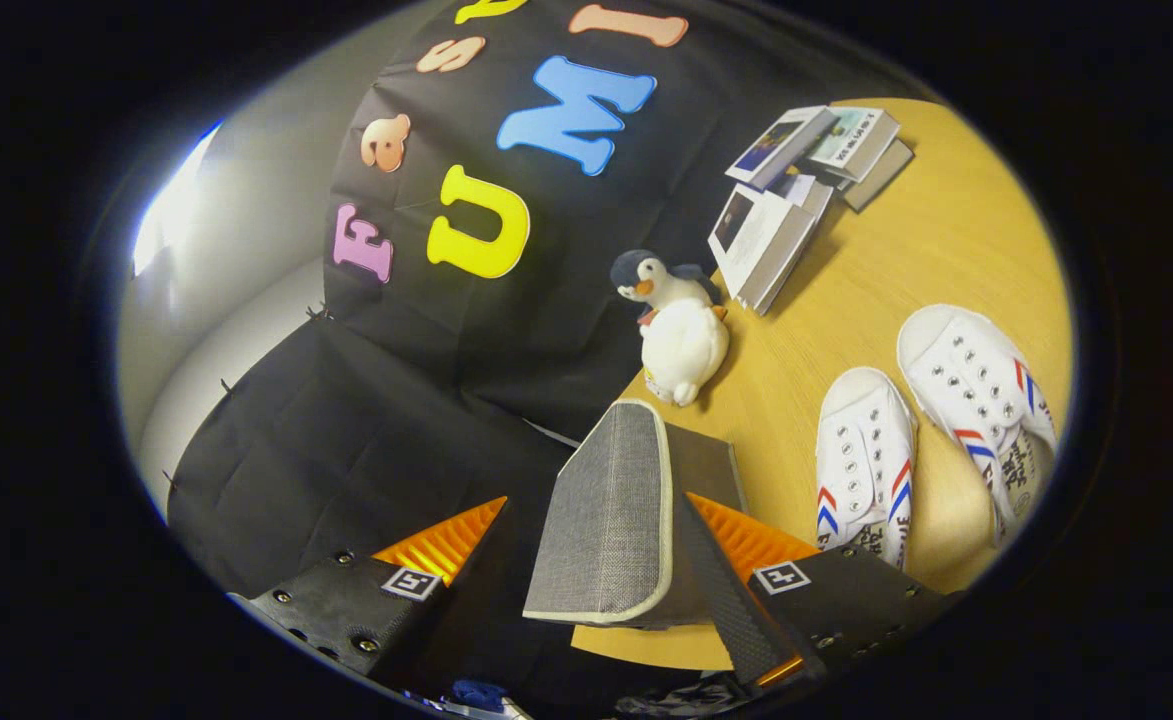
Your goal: Open the storage box then place both shoes into the box .Put the left shoe in first, then the right shoe, with the right side of both shoes facing outward in a uniform manner.
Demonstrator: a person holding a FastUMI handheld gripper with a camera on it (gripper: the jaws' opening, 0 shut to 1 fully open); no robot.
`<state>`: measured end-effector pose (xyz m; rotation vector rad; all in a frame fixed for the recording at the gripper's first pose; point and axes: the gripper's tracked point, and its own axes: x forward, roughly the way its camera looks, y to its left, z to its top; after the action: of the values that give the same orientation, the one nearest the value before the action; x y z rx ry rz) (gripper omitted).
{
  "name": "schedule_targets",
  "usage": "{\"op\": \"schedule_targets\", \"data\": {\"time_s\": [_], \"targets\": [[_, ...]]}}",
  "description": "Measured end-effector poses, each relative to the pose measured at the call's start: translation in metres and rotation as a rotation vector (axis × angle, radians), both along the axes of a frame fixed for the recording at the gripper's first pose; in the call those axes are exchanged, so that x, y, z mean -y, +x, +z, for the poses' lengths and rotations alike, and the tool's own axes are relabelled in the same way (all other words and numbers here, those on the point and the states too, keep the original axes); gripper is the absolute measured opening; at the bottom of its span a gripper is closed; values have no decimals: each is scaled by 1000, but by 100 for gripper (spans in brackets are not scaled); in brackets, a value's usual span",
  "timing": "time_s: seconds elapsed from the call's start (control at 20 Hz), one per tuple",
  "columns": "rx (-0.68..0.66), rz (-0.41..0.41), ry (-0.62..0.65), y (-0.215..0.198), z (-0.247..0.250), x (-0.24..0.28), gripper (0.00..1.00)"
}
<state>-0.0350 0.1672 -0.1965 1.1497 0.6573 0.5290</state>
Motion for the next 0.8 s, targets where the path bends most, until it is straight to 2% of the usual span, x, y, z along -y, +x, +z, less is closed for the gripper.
{"op": "schedule_targets", "data": {"time_s": [0.65,0.8], "targets": [[-221,91,196,-17,-52,-51,97],[-238,107,210,-17,-52,-58,88]]}}
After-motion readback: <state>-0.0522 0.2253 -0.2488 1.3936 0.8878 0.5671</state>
